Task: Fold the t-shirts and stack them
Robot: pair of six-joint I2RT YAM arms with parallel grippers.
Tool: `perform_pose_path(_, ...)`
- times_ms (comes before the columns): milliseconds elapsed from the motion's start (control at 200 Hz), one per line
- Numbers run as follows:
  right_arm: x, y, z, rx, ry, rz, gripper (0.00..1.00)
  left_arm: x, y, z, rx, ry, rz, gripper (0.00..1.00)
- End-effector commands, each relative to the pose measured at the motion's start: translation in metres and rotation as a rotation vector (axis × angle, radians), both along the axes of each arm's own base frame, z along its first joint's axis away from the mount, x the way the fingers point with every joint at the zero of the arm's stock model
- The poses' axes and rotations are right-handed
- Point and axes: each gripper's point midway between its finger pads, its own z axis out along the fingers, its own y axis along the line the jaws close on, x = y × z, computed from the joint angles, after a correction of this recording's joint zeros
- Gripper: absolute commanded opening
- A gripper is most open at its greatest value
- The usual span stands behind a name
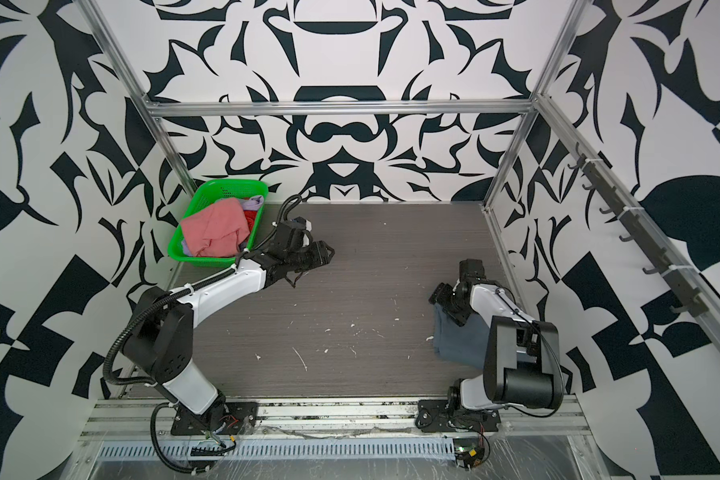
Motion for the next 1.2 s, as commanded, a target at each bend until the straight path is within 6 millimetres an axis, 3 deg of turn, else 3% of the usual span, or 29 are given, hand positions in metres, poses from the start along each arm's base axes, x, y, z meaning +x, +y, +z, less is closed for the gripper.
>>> perform_pose_path(0, -0.036, 0.004, -0.014, 0.006, 0.107, -0.001, 0.75, 0.001, 0.007, 0.007, 0.013, -0.016, 0.027, 0.60)
perform_pose_path(190, -0.074, 0.006, -0.020, -0.003, 0.158, -0.014, 0.75, 0.005, 0.008, 0.012, 0.022, -0.032, 0.034, 0.60)
perform_pose_path(435, -0.073, -0.006, 0.006, -0.075, 0.125, -0.047, 0.75, 0.008, 0.006, 0.013, 0.028, -0.032, 0.026, 0.60)
perform_pose_path(640, -0.032, 0.001, 0.048, -0.024, -0.076, -0.033, 0.75, 0.010, 0.008, 0.019, 0.049, -0.052, 0.018, 0.60)
perform_pose_path(875, 0.019, 0.006, 0.127, -0.039, -0.354, 0.031, 0.76, 0.006, 0.029, 0.054, 0.069, -0.190, 0.003, 0.67)
perform_pose_path(1030, 0.041, -0.005, 0.171, -0.195, -0.510, 0.037, 0.79, 0.000, 0.063, 0.080, 0.080, -0.266, 0.039, 0.80)
perform_pose_path(1070, 0.045, -0.007, 0.178, -0.237, -0.541, 0.033, 0.79, -0.003, 0.074, 0.086, 0.085, -0.284, 0.058, 0.88)
perform_pose_path(1120, 0.047, -0.008, 0.184, -0.283, -0.569, 0.033, 0.80, -0.006, 0.090, 0.093, 0.095, -0.309, 0.092, 0.92)
perform_pose_path(1150, 0.048, -0.008, 0.186, -0.311, -0.581, 0.035, 0.80, -0.009, 0.100, 0.096, 0.111, -0.325, 0.119, 1.00)
perform_pose_path(1185, 0.049, -0.008, 0.186, -0.345, -0.590, 0.044, 0.81, -0.011, 0.112, 0.094, 0.142, -0.331, 0.151, 0.99)
perform_pose_path(1195, 0.048, -0.010, 0.186, -0.364, -0.591, 0.040, 0.81, -0.015, 0.117, 0.102, 0.141, -0.351, 0.164, 1.00)
